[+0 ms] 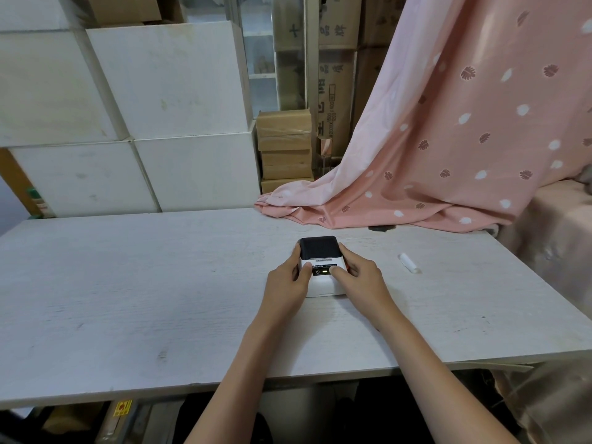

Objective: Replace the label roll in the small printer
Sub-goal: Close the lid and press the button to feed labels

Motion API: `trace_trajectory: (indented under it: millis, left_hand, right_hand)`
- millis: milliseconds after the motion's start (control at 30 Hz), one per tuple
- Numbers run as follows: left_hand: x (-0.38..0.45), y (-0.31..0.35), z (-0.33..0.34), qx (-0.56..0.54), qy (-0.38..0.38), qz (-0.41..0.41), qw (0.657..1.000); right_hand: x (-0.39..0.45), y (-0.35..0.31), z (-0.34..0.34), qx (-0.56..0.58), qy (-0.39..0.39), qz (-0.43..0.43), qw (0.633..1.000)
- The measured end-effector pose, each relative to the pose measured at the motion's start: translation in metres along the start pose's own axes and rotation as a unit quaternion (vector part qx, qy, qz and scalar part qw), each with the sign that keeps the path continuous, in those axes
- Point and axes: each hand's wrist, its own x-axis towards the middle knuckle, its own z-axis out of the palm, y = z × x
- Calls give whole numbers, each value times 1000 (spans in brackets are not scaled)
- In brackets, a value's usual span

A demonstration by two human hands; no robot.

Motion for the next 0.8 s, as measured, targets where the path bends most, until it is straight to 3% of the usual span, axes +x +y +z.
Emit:
trace_trajectory:
  millis: [800]
  left_hand:
    - [3,-8,3,14,0,14,1000]
  right_hand:
    - [-2,-3,-1,5,0,10,1000]
